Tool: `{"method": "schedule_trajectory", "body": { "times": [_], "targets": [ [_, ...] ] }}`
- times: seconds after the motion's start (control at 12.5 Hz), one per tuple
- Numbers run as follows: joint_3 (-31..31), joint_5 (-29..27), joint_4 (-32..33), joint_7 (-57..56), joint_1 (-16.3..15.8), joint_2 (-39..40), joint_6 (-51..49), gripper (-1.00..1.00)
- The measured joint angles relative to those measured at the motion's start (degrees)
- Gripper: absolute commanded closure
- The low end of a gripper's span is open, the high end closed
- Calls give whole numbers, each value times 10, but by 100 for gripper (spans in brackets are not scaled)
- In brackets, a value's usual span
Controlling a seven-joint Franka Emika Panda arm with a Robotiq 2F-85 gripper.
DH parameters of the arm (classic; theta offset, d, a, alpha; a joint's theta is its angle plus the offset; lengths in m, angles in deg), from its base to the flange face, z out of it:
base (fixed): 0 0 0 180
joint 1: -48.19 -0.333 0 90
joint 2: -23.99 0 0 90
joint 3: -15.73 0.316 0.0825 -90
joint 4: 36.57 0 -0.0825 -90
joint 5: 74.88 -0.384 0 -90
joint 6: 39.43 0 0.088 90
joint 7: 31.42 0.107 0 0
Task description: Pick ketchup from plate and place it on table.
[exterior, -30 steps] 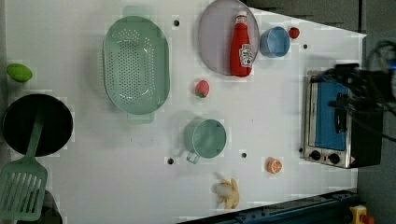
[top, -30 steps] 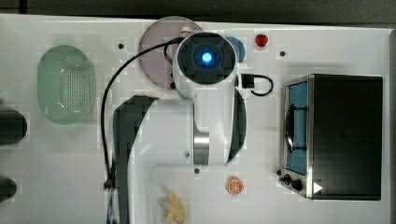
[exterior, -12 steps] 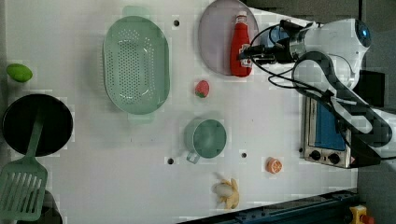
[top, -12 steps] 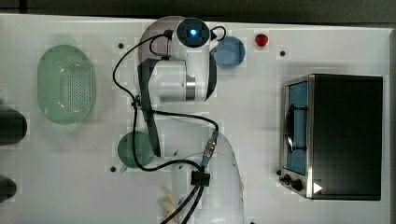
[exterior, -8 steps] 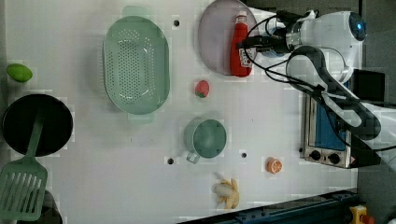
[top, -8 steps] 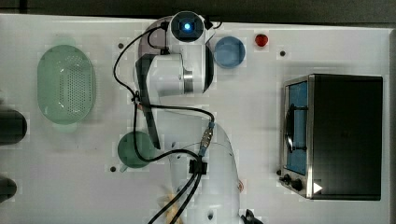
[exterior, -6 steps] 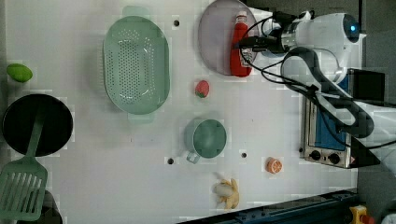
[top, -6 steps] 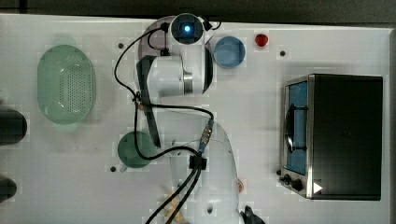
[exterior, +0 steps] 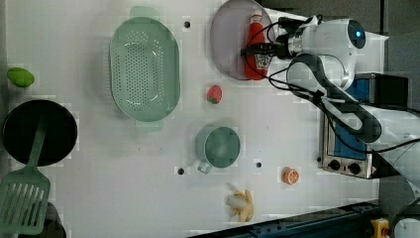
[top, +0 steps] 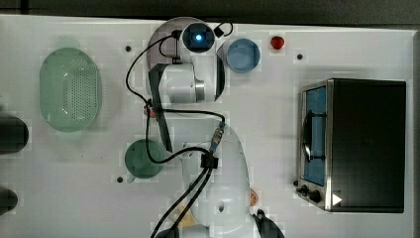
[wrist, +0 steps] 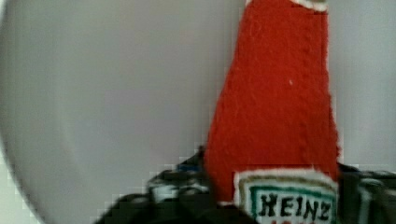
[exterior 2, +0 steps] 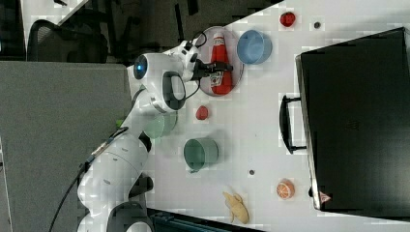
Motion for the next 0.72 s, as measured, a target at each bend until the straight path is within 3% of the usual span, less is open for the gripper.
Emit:
{"method": "schedule_trajectory", "body": {
  "times": [0.4, 0.72],
  "targets": [
    [5, 0, 1, 1, 1, -9, 3, -18],
    [2, -1, 34, 15, 4, -92, -118, -18]
  ]
}}
